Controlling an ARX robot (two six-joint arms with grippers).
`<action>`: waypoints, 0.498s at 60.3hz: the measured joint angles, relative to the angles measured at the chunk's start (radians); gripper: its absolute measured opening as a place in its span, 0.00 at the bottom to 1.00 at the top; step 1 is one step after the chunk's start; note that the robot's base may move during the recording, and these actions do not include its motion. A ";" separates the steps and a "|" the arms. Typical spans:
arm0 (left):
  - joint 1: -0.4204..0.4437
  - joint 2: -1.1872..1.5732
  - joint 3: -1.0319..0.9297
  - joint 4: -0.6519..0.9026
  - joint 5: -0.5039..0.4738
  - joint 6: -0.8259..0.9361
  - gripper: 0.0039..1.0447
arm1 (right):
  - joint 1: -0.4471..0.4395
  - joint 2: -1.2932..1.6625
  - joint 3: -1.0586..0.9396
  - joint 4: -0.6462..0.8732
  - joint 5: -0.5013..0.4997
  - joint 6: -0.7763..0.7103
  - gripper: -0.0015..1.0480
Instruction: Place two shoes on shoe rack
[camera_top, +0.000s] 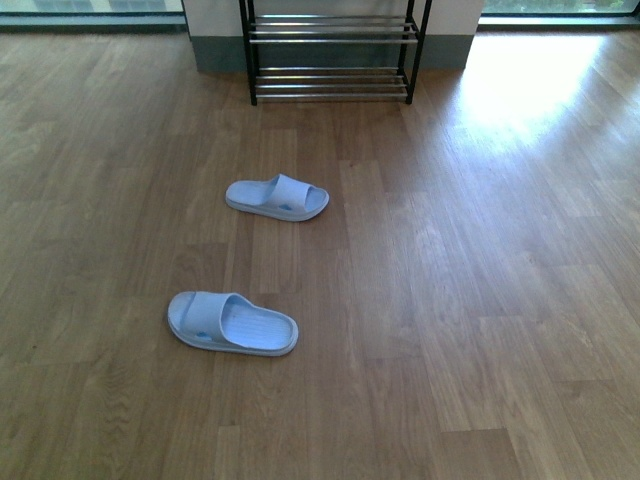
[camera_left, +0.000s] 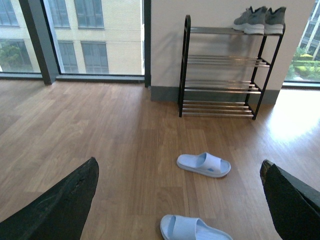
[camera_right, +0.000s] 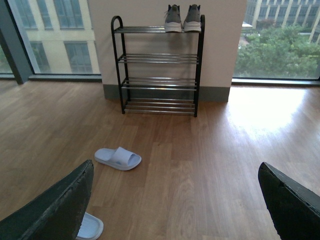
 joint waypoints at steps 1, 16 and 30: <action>0.000 0.000 0.000 0.000 0.000 0.000 0.91 | 0.000 0.000 0.000 0.000 0.000 0.000 0.91; 0.000 0.000 0.000 0.000 0.001 0.000 0.91 | 0.000 -0.002 0.000 0.000 0.002 0.000 0.91; 0.000 0.000 0.000 0.000 0.001 0.000 0.91 | 0.000 -0.001 0.000 0.000 0.002 0.000 0.91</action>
